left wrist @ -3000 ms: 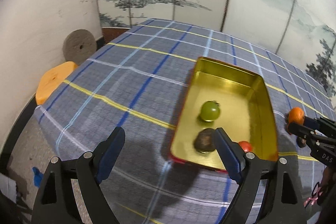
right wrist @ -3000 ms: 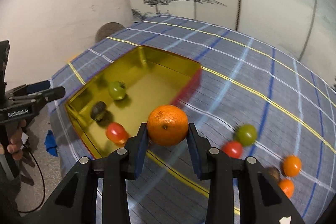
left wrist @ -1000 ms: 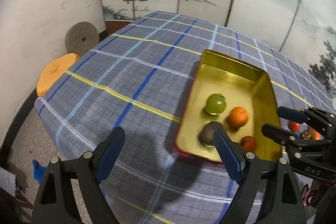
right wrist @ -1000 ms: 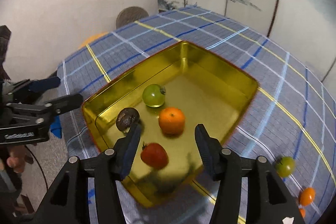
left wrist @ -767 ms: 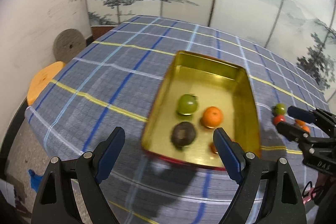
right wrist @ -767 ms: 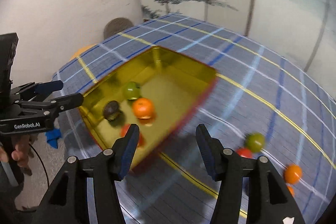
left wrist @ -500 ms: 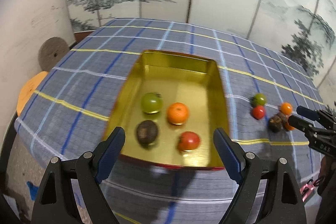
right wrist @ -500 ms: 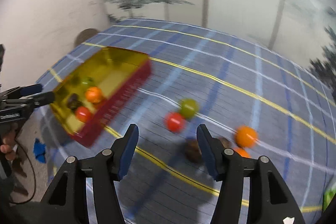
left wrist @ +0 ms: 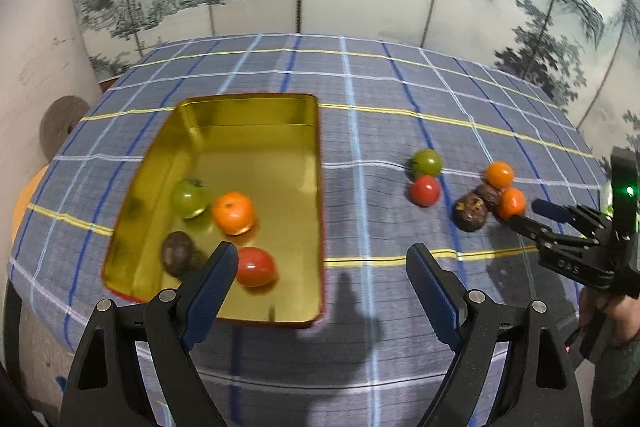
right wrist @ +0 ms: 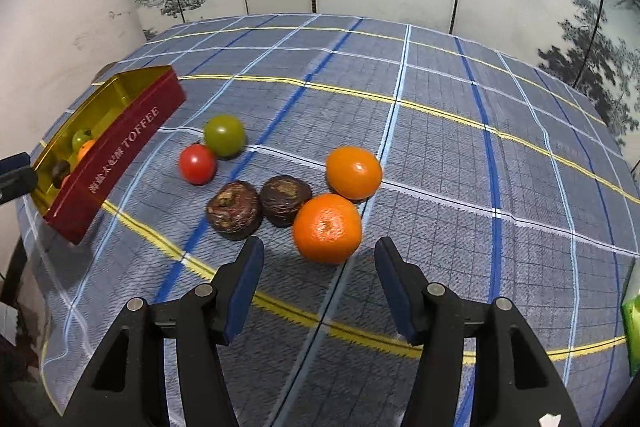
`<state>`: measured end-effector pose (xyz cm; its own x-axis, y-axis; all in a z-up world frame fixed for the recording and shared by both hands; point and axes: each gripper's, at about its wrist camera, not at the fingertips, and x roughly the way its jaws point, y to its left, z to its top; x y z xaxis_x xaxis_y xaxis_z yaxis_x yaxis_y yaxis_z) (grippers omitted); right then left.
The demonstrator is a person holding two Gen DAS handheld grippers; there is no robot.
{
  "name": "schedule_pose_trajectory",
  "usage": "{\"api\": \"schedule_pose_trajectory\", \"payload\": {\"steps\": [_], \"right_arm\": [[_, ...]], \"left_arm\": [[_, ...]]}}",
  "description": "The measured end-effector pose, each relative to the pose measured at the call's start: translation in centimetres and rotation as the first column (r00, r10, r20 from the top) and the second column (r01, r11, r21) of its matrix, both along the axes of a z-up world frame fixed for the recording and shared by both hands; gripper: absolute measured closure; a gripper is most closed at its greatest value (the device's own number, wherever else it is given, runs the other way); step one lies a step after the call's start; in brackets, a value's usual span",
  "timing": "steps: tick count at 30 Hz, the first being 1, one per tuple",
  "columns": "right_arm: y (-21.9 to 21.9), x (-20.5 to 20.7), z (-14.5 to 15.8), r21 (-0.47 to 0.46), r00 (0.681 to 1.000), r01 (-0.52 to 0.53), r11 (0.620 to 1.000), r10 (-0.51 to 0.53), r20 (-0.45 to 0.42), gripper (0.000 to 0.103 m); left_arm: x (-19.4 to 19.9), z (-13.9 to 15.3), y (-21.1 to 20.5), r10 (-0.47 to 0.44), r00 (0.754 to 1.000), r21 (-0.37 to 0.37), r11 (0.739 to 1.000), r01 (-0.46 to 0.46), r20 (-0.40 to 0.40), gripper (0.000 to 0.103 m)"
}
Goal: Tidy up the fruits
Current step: 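Move the right gripper back toward the second large orange, then grasp the second orange with the right gripper while the left gripper grasps a brown fruit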
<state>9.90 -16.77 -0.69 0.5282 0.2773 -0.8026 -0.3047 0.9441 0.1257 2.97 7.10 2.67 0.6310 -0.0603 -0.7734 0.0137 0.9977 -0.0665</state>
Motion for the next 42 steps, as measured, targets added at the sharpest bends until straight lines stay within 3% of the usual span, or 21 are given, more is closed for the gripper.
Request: {"api": "schedule_pose_trajectory", "payload": {"steps": [7,14,18,25,35,42], "right_arm": [[0.4,0.9,-1.0,-0.005,1.0,-0.007,1.0,0.007,0.01,0.048],[0.7,1.4,-1.6,0.017,1.0,-0.01,1.0,0.01,0.01,0.055],[0.7,1.3,-1.8,0.006,1.0,-0.006,1.0,0.006,0.015,0.065],[0.0,1.1,-1.8,-0.004,1.0,-0.001,1.0,0.001,0.025,0.065],[-5.9,2.3,-1.8,-0.05,0.992,0.119,0.992,-0.117,0.05,0.065],[-10.1,3.4,-2.5,-0.051,0.979,0.205,0.977,-0.204,0.031,0.065]], "left_arm": [[1.1,-0.9,-2.4,-0.052,0.999,-0.014,0.999,0.051,-0.016,0.017],[2.6,-1.4,-4.4,-0.101,0.995,-0.037,0.994,0.1,-0.026,0.017],[3.4,-1.8,-5.6,-0.121,0.992,-0.029,0.992,0.12,-0.035,0.017],[4.9,-2.9,-7.8,-0.157,0.986,-0.016,0.988,0.157,-0.056,0.017],[6.3,-4.0,-10.6,-0.2,0.978,-0.002,0.98,0.2,-0.067,0.018],[7.5,-5.0,-12.6,-0.23,0.969,-0.013,0.973,0.23,-0.088,0.029]]}}
